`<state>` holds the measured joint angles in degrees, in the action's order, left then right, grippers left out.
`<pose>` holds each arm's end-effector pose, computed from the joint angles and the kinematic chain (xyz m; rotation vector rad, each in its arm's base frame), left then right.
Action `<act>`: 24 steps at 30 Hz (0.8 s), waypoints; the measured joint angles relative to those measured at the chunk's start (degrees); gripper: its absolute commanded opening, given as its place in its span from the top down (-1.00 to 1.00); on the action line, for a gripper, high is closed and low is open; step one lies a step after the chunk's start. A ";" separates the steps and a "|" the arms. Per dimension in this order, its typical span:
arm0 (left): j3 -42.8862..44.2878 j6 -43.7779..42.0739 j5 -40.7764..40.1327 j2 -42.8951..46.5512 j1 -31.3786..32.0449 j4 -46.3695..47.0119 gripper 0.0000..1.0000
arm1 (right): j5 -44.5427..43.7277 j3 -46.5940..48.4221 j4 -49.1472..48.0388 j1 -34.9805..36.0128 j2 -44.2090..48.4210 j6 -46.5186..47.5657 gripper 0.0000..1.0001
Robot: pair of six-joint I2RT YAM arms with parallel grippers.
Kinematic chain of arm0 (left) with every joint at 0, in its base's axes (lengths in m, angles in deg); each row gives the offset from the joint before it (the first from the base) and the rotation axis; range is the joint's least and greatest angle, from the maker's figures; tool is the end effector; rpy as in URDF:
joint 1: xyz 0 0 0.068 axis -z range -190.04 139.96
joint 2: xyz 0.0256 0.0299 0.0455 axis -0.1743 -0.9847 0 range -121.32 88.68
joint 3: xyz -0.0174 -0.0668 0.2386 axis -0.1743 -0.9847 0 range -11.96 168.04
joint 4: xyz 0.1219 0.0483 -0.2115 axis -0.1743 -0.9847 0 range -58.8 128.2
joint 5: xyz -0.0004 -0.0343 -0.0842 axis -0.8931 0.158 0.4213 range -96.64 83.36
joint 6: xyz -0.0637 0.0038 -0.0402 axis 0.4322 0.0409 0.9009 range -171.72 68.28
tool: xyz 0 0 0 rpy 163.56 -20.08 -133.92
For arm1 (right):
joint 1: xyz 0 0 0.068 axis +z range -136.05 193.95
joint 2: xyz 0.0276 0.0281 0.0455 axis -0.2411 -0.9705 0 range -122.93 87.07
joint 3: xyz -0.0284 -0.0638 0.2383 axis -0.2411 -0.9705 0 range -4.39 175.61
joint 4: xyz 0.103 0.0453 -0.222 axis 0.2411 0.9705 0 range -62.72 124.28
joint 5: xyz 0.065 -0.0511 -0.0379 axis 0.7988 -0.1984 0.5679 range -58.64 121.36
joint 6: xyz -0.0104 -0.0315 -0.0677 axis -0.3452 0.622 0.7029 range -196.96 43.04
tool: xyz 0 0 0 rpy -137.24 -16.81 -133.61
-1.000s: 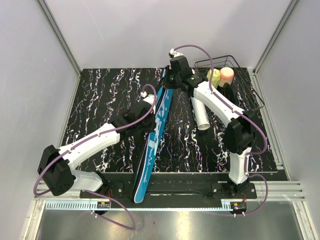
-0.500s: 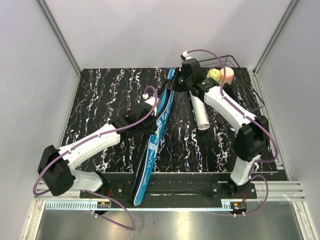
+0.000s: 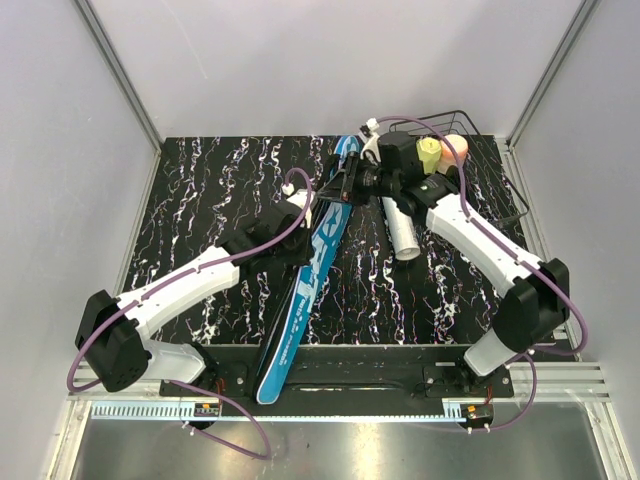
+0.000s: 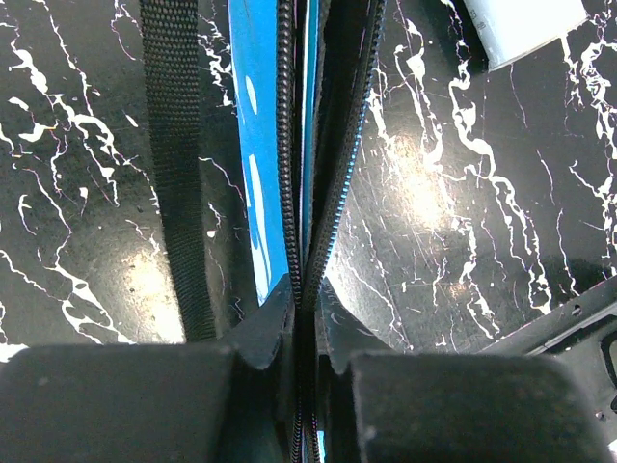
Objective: Pack up the badminton gear
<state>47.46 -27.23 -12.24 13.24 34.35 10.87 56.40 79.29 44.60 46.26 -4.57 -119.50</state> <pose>0.2180 -0.2046 0.2441 0.3608 2.3469 -0.4831 0.3097 0.2278 0.3232 -0.1115 2.2037 1.2267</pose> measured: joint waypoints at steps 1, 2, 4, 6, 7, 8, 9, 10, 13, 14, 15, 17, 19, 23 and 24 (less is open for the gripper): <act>0.00 0.02 0.02 0.00 0.00 0.04 1.00 | 0.87 -0.15 -0.04 -0.28 0.74 -0.11 0.39; 0.00 0.13 0.04 0.00 0.00 0.04 1.00 | 1.29 -0.28 -0.04 -0.81 1.40 0.04 0.39; 0.00 0.37 0.04 0.00 0.00 0.07 1.00 | 1.05 -0.33 0.50 -2.01 2.51 0.92 0.39; 0.00 0.57 0.07 0.00 0.00 0.07 1.00 | -1.66 0.31 2.34 -3.30 3.19 3.39 0.41; 0.00 0.59 0.07 0.00 0.00 0.07 1.00 | -3.13 1.16 3.63 -3.74 3.21 4.81 0.41; 0.00 0.61 0.09 0.00 0.00 0.07 1.00 | -4.98 2.25 5.09 -4.09 2.93 6.45 0.42; 0.00 0.61 0.09 0.00 0.00 0.07 1.00 | -6.67 3.48 6.36 -4.26 2.62 8.00 0.42; 0.00 0.61 0.09 0.00 0.00 0.07 1.00 | -7.89 4.50 7.21 -4.28 2.25 9.29 0.42; 0.00 0.61 0.13 0.00 0.00 0.04 1.00 | -11.65 9.70 10.34 -4.20 -0.20 13.73 0.38; 0.00 0.61 0.24 0.00 0.00 0.07 1.00 | -12.52 11.19 10.86 -4.20 -1.18 14.82 0.35; 0.00 0.61 0.28 0.00 0.00 0.04 1.00 | -13.07 12.50 11.32 -4.20 -2.16 15.76 0.17; 0.00 0.63 0.37 0.00 0.00 0.04 1.00 | -13.94 13.79 11.74 -4.20 -3.72 16.63 0.08; 0.00 0.72 0.50 0.00 0.00 0.07 1.00 | -14.38 13.90 12.44 -4.20 -5.01 17.27 0.06; 0.00 0.83 0.66 0.00 0.00 0.07 1.00 | -15.26 13.53 12.52 -4.20 -7.34 17.49 0.03; 0.00 0.83 0.68 0.00 0.00 0.07 1.00 | -15.45 13.31 12.48 -4.20 -7.58 17.53 0.03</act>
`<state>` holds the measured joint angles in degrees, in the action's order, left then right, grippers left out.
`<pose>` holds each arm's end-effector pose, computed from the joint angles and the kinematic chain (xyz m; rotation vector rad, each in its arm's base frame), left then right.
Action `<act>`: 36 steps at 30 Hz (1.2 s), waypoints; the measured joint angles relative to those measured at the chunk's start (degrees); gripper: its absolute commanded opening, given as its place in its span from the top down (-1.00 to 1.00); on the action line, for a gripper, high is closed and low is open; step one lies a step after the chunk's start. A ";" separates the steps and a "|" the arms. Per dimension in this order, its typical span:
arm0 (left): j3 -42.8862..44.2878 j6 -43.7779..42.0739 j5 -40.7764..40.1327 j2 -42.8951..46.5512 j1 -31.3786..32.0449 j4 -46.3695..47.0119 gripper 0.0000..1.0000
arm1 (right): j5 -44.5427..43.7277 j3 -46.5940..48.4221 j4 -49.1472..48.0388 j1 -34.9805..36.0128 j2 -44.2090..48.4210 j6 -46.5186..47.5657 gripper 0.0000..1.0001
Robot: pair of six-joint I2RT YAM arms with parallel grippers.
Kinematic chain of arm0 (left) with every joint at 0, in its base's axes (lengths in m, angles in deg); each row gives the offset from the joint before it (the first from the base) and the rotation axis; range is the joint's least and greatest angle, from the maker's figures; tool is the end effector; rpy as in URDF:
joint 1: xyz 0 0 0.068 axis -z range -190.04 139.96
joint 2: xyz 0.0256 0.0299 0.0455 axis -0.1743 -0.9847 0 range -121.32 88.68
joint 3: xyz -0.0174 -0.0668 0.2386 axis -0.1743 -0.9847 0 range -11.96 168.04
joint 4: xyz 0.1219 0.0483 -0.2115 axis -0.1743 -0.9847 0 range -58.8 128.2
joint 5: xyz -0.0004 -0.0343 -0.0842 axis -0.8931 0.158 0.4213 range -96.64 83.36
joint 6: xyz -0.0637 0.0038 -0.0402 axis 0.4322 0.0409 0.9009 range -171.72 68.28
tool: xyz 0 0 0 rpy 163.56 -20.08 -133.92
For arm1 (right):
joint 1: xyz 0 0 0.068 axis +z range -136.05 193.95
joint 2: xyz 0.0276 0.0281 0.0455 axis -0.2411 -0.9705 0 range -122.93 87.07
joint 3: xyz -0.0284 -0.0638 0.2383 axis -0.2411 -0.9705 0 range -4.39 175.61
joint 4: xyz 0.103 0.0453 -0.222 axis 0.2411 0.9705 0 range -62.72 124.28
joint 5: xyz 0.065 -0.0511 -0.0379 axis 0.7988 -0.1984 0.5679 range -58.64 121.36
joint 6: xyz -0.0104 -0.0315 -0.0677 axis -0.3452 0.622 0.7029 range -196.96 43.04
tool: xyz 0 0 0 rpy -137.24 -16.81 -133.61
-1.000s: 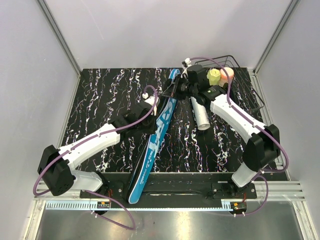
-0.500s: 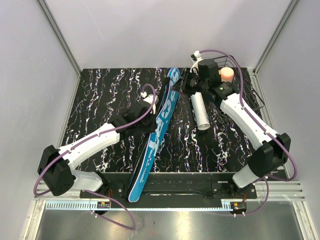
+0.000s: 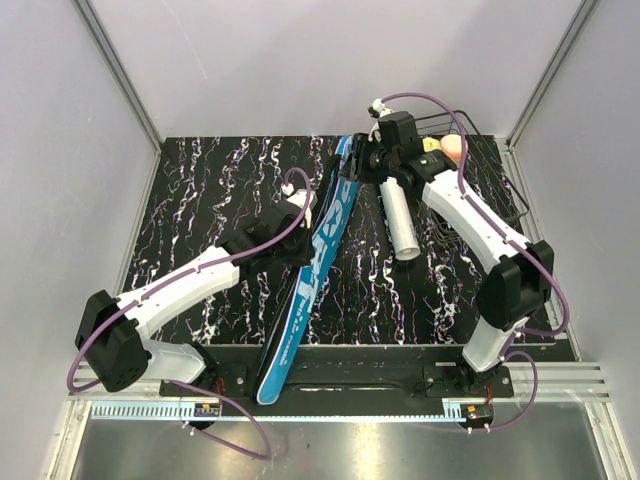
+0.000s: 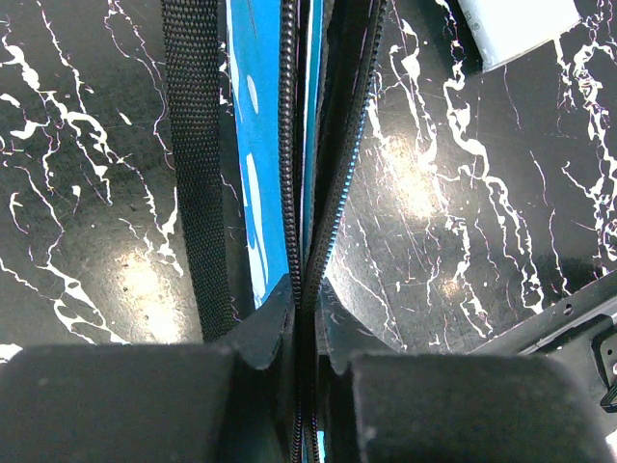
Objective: Pack up the badminton gear
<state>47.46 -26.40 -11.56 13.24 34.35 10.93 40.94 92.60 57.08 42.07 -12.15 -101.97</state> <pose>0.2176 -0.2053 0.2441 0.3504 2.3531 -0.5031 0.3547 0.2016 0.3275 -0.1622 2.2024 0.7119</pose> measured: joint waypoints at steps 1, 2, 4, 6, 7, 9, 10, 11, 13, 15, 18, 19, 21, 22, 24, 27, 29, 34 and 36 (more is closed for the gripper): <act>0.00 0.00 0.02 0.00 0.00 0.00 1.00 | -0.07 -0.09 -0.02 0.00 -0.22 0.00 0.02; 0.00 0.00 0.02 0.00 0.00 0.00 1.00 | 0.04 -0.09 -0.20 -0.24 -0.33 -0.13 0.01; 0.02 0.00 0.02 0.00 0.00 -0.02 1.00 | 1.03 -0.09 -0.90 -0.72 -0.46 -1.46 0.00; 0.00 0.00 0.02 0.00 0.00 -0.02 1.00 | 3.93 -0.46 -3.32 -2.10 -0.50 -4.24 0.02; 0.00 0.00 0.02 0.00 0.00 -0.02 1.00 | 5.44 -1.20 -5.62 -3.08 -0.50 -6.23 0.02; 0.00 0.02 0.04 0.00 0.00 -0.02 1.00 | 8.37 -3.04 -9.77 -5.40 -0.50 -9.77 0.04; 0.02 0.00 0.13 0.00 0.00 -0.02 1.00 | 9.60 -3.74 -11.06 -6.49 -0.72 -11.45 0.04; 0.02 0.00 0.22 0.00 0.00 -0.02 1.00 | 10.78 -3.93 -11.96 -7.56 -1.18 -12.94 0.04; 0.02 0.02 0.33 0.00 0.00 0.00 1.00 | 12.07 -3.93 -13.75 -8.85 -2.16 -14.71 0.08; 0.02 0.00 0.44 0.00 0.00 0.00 1.00 | 13.09 -3.93 -15.39 -9.22 -3.15 -16.00 0.12; 0.02 0.00 0.50 0.00 0.00 -0.02 1.00 | 14.36 -3.87 -16.96 -8.92 -4.42 -17.18 0.16; 0.02 0.00 0.52 0.00 0.00 -0.02 1.00 | 14.78 -3.78 -17.22 -8.83 -4.81 -17.53 0.18; 0.02 0.00 0.57 0.00 0.00 0.00 1.00 | 15.45 -3.69 -17.99 -8.72 -5.53 -18.12 0.21; 0.02 0.00 0.59 0.00 0.00 0.00 1.00 | 15.72 -3.69 -18.38 -8.72 -5.84 -18.45 0.24; 0.02 0.00 0.61 0.00 0.00 0.00 1.00 | 16.11 -3.69 -18.71 -8.72 -6.34 -18.86 0.27; 0.02 -0.02 0.63 0.00 0.00 0.00 1.00 | 16.48 -3.67 -19.45 -8.72 -6.75 -19.26 0.33; 0.02 -0.02 0.66 0.00 0.00 -0.02 1.00 | 16.65 -3.67 -19.69 -8.72 -6.91 -19.52 0.38; 0.02 -0.02 0.66 0.00 0.00 -0.02 1.00 | 17.09 -2.91 -20.17 -8.72 -7.85 -19.89 0.45; 0.02 -0.02 0.63 0.00 0.00 -0.02 1.00 | 17.16 -2.80 -20.28 -8.72 -8.17 -19.93 0.49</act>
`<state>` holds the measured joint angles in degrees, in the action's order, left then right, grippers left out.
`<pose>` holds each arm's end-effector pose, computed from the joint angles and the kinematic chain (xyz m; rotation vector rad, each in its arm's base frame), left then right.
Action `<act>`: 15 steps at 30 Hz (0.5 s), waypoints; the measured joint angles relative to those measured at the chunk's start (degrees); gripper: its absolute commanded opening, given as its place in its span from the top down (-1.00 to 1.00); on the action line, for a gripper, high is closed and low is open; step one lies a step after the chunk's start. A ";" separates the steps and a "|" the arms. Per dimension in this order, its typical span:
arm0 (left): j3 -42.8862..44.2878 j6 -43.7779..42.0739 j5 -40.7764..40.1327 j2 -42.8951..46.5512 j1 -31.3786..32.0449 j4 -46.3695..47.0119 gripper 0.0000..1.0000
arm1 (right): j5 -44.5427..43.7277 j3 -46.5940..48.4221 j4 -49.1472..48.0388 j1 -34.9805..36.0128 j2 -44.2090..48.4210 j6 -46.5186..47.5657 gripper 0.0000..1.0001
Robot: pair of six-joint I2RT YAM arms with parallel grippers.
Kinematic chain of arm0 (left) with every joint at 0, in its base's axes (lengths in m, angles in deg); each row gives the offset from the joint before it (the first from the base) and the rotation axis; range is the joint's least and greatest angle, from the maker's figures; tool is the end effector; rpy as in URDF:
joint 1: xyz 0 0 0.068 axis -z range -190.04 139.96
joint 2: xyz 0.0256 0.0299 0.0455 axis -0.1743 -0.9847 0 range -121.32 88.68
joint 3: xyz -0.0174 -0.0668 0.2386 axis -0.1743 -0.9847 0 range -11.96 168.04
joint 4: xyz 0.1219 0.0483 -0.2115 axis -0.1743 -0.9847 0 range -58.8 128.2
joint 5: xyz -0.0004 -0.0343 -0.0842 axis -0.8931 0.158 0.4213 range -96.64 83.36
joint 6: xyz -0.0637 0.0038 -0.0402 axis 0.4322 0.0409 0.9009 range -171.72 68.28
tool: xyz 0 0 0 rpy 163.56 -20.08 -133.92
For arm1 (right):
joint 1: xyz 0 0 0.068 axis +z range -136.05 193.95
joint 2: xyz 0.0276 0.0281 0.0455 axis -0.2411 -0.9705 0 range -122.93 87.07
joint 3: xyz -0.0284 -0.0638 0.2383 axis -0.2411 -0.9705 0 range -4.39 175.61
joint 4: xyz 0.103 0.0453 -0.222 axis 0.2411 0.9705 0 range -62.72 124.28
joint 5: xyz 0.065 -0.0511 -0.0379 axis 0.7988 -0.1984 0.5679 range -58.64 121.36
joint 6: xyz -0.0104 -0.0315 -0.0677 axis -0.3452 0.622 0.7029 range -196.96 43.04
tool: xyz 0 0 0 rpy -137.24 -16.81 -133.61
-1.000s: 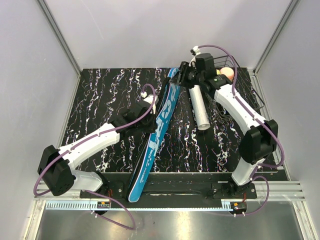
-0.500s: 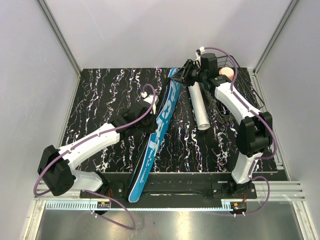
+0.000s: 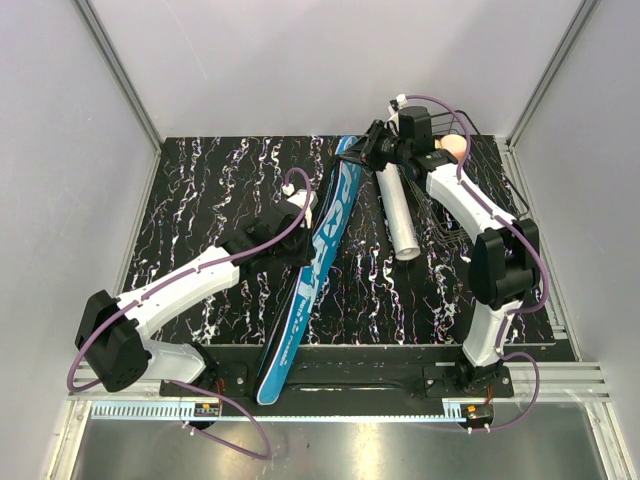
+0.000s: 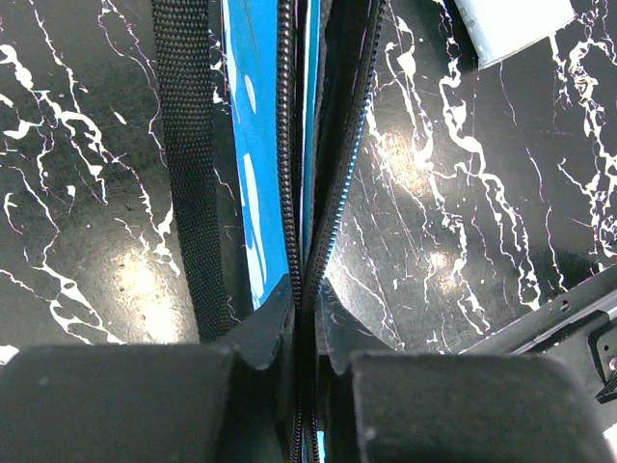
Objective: Pack up the badminton gear
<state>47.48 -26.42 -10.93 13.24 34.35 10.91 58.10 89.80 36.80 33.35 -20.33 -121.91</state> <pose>0.2171 -0.2058 0.2442 0.3570 2.3558 -0.5144 0.4160 0.1769 0.2962 0.1401 2.1160 1.1634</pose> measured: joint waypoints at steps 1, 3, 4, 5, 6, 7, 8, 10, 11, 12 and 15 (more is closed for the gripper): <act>0.00 -0.02 0.00 0.00 0.00 0.00 1.00 | 0.00 0.00 -0.09 0.02 -0.09 -0.02 0.50; 0.00 -0.02 0.00 0.00 0.00 0.00 1.00 | 0.20 0.00 -0.24 0.04 -0.17 -0.11 0.57; 0.00 -0.02 0.00 0.00 0.00 0.00 1.00 | 0.31 0.00 -0.26 0.04 -0.20 -0.13 0.61; 0.00 -0.02 0.00 0.00 0.00 0.00 1.00 | 0.37 0.00 -0.31 0.04 -0.20 -0.15 0.65; 0.00 -0.02 0.00 0.00 0.00 0.00 1.00 | 0.39 0.00 -0.31 0.04 -0.20 -0.13 0.72; 0.00 -0.02 0.00 0.00 0.00 0.00 1.00 | 0.39 0.00 -0.31 0.04 -0.20 -0.15 0.75; 0.00 -0.02 0.00 0.00 0.00 0.00 1.00 | 0.42 0.02 -0.28 0.04 -0.20 -0.13 0.80; 0.00 -0.02 0.00 -0.02 0.00 0.00 1.00 | 0.46 0.02 -0.33 0.04 -0.20 -0.31 0.91; 0.00 0.00 -0.04 -0.02 0.00 0.00 1.00 | 0.50 0.04 -0.35 0.04 -0.20 -0.37 0.95; 0.00 0.00 -0.04 -0.02 0.00 -0.02 1.00 | 0.61 0.04 -0.48 0.04 -0.20 -0.57 1.00; 0.00 0.02 -0.15 -0.02 0.00 -0.02 1.00 | 1.36 0.02 -1.40 0.04 -0.17 -1.64 1.00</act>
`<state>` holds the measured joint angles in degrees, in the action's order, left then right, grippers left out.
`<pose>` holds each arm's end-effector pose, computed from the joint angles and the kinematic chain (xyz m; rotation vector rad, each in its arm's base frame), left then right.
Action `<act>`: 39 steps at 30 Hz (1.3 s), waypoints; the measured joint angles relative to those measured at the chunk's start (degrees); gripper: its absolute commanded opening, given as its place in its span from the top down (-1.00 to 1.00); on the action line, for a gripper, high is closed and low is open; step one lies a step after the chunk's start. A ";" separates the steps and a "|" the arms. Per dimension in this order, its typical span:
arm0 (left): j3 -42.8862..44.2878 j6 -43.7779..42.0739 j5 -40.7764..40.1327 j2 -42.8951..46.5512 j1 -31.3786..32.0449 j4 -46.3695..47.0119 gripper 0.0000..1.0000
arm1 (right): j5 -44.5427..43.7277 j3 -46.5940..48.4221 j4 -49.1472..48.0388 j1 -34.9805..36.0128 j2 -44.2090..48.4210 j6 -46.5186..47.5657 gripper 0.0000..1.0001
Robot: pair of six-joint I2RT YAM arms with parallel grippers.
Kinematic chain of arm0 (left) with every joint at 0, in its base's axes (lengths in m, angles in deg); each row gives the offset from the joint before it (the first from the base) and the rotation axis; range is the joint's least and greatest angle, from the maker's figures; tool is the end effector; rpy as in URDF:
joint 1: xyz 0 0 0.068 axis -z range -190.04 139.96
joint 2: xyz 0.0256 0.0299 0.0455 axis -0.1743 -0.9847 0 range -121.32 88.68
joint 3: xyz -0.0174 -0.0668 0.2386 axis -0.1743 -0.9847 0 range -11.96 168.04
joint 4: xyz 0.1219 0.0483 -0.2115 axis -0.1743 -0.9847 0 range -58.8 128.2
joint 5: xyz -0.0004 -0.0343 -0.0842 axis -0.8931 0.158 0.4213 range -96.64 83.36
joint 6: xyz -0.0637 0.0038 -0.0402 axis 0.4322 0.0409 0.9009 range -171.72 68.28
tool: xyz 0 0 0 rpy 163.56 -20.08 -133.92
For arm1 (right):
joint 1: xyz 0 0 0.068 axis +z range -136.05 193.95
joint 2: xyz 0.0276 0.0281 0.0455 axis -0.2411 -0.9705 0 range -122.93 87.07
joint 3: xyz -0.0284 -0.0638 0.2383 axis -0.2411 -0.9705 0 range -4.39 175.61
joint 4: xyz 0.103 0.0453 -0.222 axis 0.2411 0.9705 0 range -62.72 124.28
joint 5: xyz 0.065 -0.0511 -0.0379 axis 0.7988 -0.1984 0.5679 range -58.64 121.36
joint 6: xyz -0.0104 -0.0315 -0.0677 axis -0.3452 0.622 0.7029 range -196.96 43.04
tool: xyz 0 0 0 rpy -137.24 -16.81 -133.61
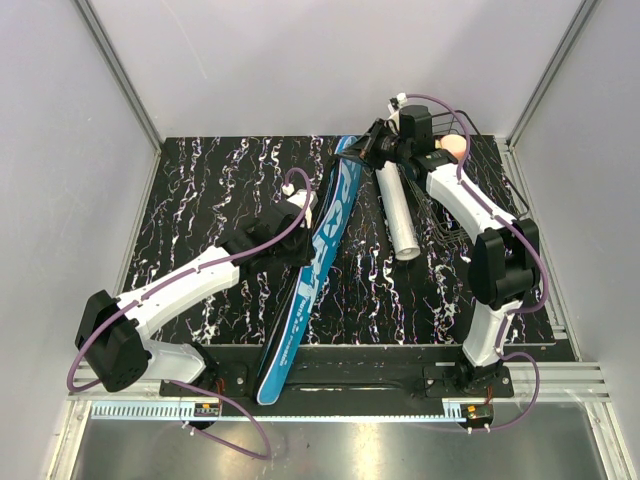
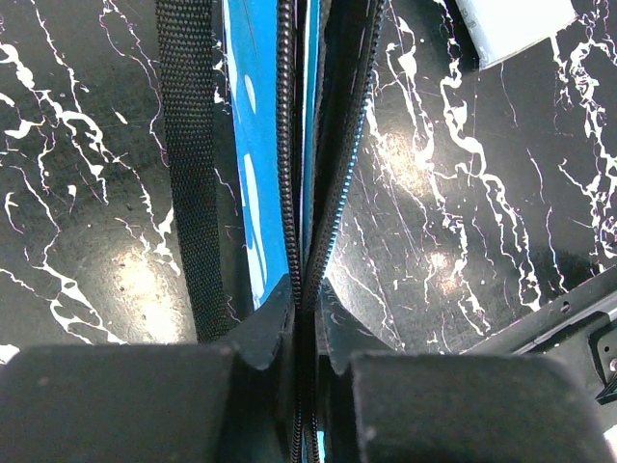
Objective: Pack up the badminton gear
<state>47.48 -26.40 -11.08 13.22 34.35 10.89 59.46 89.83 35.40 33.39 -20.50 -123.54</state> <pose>0.2172 -0.2057 0.2441 0.3552 2.3559 -0.5114 0.4165 0.1788 0.2983 0.1431 2.1031 1.2073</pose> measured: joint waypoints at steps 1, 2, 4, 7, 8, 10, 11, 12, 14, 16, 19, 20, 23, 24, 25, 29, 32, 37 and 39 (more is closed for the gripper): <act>0.00 0.04 -0.07 0.00 0.00 0.00 1.00 | 0.13 -0.02 -0.42 0.00 0.02 -0.39 1.00; 0.00 0.20 -0.26 0.00 0.00 0.00 1.00 | 0.31 -0.31 -1.11 0.00 0.15 -0.83 1.00; 0.02 0.59 -0.66 0.00 0.00 -0.09 1.00 | 0.52 -1.73 -2.51 0.00 0.76 -2.03 1.00; 0.33 1.60 -1.31 -0.17 0.00 -0.42 1.00 | 0.68 -5.46 -5.03 0.00 2.80 -4.22 1.00; 0.50 1.90 -1.46 -0.37 0.00 -0.48 1.00 | 0.74 -6.58 -5.95 0.00 3.41 -4.76 1.00; 0.98 2.47 -1.66 -0.87 0.00 -0.50 1.00 | 1.07 -9.46 -7.39 0.04 5.14 -6.12 1.00; 1.29 2.80 -1.77 -1.18 0.00 -0.61 1.00 | 1.11 -10.86 -8.07 0.13 6.03 -6.71 1.00; 1.55 2.95 -1.79 -1.36 -0.04 -0.70 1.00 | 1.11 -12.04 -8.70 0.24 6.71 -7.10 1.00; 2.34 3.23 -1.86 -1.84 -0.15 -1.33 1.00 | 1.09 -14.97 -10.29 0.87 8.37 -8.11 1.00; 3.04 3.48 -1.99 -2.16 -0.48 -1.88 1.00 | 1.09 -17.77 -11.63 2.05 9.92 -9.07 1.00; 3.87 3.80 -2.03 -2.45 -1.44 -2.80 1.00 | 0.96 -21.33 -13.14 4.76 11.98 -10.05 1.00; 4.09 3.96 -2.03 -2.45 -1.79 -2.97 1.00 | 0.83 -22.23 -13.46 5.66 12.46 -10.21 1.00; 4.63 4.48 -2.32 -2.56 -2.54 -3.21 1.00 | 0.09 -25.83 -14.40 9.68 14.45 -10.49 1.00; 4.76 4.72 -2.58 -2.56 -2.78 -3.30 1.00 | -0.11 -26.82 -14.56 10.69 15.02 -10.49 1.00; 4.85 4.90 -2.86 -2.56 -2.93 -3.45 1.00 | -0.20 -27.93 -14.53 11.98 15.69 -10.47 1.00; 4.92 6.36 -3.93 -2.56 -3.56 -4.17 1.00 | -1.01 -31.17 -14.47 16.11 18.03 -9.77 1.00; 4.74 7.34 -4.11 -2.23 -3.85 -4.46 0.85 | -1.88 -32.61 -14.78 17.03 19.28 -8.85 1.00; 1.46 7.82 -3.82 0.90 -4.28 -2.32 -0.03 | -1.44 -34.10 -15.76 17.22 19.91 -7.21 1.00; 0.28 7.98 -3.69 2.60 -4.81 -0.70 -0.14 | -1.03 -34.38 -16.02 17.44 19.91 -6.82 1.00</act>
<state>47.76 -18.42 -14.78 15.82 29.54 10.19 58.43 55.45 19.38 50.83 -0.59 -130.36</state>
